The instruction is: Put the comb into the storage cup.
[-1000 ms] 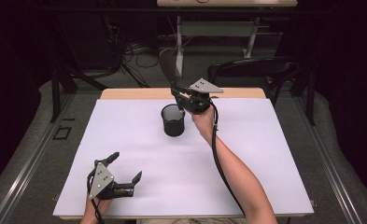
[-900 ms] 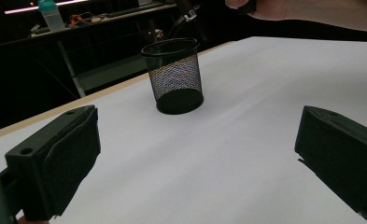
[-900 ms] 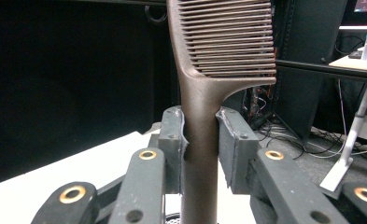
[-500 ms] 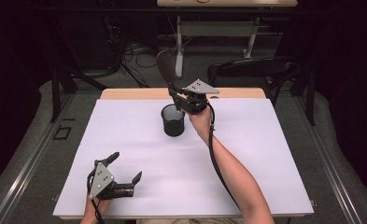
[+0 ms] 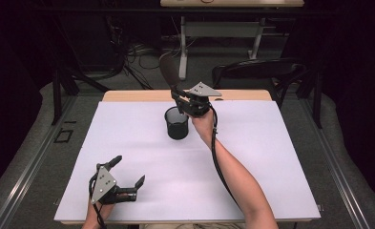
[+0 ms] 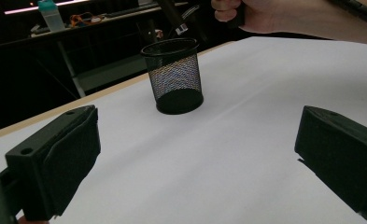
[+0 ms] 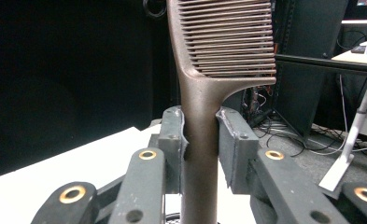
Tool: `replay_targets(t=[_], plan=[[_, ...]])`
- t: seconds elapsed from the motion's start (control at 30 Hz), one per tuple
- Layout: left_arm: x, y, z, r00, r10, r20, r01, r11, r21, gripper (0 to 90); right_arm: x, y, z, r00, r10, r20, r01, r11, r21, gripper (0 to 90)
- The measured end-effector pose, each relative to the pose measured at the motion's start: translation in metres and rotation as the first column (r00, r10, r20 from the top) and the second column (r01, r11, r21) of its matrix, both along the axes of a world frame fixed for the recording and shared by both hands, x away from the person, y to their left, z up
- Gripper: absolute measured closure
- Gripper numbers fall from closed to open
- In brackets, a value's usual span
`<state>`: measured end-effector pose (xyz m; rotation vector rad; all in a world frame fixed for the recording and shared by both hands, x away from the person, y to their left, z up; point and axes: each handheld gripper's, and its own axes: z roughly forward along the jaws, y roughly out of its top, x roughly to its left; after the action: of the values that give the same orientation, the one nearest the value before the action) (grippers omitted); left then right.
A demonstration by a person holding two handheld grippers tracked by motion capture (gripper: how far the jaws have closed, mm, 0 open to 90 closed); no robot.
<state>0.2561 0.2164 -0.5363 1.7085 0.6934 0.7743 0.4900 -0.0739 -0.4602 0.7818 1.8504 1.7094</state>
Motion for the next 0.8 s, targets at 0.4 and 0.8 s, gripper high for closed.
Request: replay_targets(t=[0.4, 0.8], plan=[[0.000, 0.000, 0.000, 1.0000, -0.001, -0.005, 0.001, 1.0000, -0.003, 0.2, 0.002, 0.003, -0.005, 1.0000, 0.004, -0.004, -0.004, 1.000, -0.009, 72.9], [0.000, 0.000, 0.000, 1.0000, -0.003, -0.005, 0.003, 1.0000, 0.000, 0.2, 0.003, 0.007, -0.011, 0.9999, 0.012, -0.007, -0.012, 1.000, -0.024, 73.0]])
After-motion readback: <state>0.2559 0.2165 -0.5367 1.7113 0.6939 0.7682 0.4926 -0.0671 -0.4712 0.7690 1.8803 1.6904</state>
